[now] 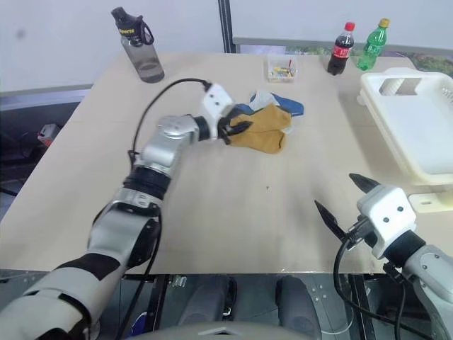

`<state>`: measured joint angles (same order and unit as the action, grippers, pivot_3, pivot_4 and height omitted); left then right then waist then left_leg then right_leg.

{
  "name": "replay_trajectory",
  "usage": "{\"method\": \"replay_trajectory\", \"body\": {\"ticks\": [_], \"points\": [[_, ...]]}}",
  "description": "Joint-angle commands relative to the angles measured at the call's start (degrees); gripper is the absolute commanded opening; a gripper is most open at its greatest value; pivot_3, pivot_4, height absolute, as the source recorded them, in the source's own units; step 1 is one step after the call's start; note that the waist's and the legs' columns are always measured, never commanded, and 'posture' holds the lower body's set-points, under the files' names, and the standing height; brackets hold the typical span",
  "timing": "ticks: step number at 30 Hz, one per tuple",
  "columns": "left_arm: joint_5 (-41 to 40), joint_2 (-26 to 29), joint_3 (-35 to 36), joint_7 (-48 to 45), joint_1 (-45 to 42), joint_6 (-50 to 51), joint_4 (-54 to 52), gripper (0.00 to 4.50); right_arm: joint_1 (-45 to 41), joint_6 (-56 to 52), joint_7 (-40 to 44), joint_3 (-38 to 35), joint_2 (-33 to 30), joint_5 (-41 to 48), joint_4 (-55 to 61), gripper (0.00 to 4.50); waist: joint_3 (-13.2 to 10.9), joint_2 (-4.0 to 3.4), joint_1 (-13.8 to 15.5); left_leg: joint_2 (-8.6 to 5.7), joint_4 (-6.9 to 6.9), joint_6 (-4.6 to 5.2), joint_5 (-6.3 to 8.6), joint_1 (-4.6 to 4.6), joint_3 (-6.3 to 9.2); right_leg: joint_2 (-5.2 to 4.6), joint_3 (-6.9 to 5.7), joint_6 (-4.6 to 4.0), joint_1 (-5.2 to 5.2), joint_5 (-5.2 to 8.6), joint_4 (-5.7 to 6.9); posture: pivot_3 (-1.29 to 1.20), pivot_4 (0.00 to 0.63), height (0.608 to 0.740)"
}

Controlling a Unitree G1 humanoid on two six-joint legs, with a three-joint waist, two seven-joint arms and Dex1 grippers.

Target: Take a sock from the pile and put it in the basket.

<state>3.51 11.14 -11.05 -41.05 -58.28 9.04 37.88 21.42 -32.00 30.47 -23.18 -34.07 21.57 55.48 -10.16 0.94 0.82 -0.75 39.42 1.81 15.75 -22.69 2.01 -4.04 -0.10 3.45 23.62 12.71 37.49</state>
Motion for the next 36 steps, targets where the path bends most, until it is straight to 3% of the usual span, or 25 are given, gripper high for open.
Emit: {"method": "replay_trajectory", "body": {"ticks": [1, 9, 25, 27, 29, 31, 36], "points": [[5.11, -5.22, -3.86, 7.52, -3.54, -2.85, 4.72, 2.14, -0.33, 1.16, -0.79, -0.12, -0.02, -0.43, 1.43, 4.5, 0.0, 0.01, -0.01, 0.0, 0.0, 0.0, 0.0, 0.0, 0.0, 0.0, 0.0, 0.0, 0.0, 0.0, 0.0, 0.0, 0.15, 0.74], [13.68, -11.79, -8.29, 23.34, -9.53, -7.71, 22.42, 2.14, -0.02, 0.34, -0.86, -1.17, -0.3, -0.52, 2.24, 4.5, -0.01, 0.02, -0.28, 0.02, -0.03, 0.01, 0.01, 0.04, -0.02, 0.03, 0.02, 0.01, 0.02, 0.01, 0.03, 0.0, 0.15, 0.74], [14.15, -13.89, -6.22, 30.94, -13.98, -9.02, 33.95, 2.14, 0.94, 1.09, -0.38, -2.42, -0.39, -0.56, 1.55, 4.5, -0.02, 0.03, -0.03, 0.0, -0.03, 0.01, 0.01, -0.03, -0.03, 0.01, -0.03, 0.02, 0.02, 0.01, -0.06, 0.0, 0.15, 0.74], [13.77, -14.09, -5.74, 31.63, -14.42, -9.56, 34.6, 1.9, 1.13, 1.12, -0.35, -2.76, -0.34, -0.55, 1.63, 4.5, -0.02, 0.03, -0.03, 0.0, -0.03, 0.01, 0.01, -0.03, -0.03, 0.01, -0.03, 0.02, 0.02, 0.01, -0.06, 0.0, 0.15, 0.74], [13.41, -14.19, -5.29, 32.22, -14.73, -9.89, 35.0, 1.2, 1.29, 1.1, -0.36, -3.09, -0.26, -0.52, 1.77, 4.5, -0.02, 0.03, -0.02, 0.0, -0.03, 0.01, 0.01, -0.03, -0.03, 0.01, -0.03, 0.02, 0.02, 0.01, -0.05, 0.0, 0.15, 0.74], [13.16, -14.07, -4.79, 32.69, -14.77, -10.29, 35.16, 0.16, 1.27, 1.08, -0.37, -3.18, -0.24, -0.55, 1.76, 4.5, -0.02, 0.03, -0.03, 0.0, -0.03, 0.01, 0.01, -0.03, -0.03, 0.0, -0.03, 0.02, 0.02, 0.01, -0.06, 0.0, 0.15, 0.74], [12.43, -13.0, -2.94, 32.71, -14.28, -11.53, 34.47, 0.06, 1.18, 1.17, -0.49, -2.94, -0.18, -0.78, 1.58, 4.5, -0.02, 0.03, -0.05, 0.0, -0.03, 0.01, 0.01, -0.03, -0.03, 0.0, -0.03, 0.02, 0.02, 0.01, -0.05, 0.0, 0.15, 0.74]]}}
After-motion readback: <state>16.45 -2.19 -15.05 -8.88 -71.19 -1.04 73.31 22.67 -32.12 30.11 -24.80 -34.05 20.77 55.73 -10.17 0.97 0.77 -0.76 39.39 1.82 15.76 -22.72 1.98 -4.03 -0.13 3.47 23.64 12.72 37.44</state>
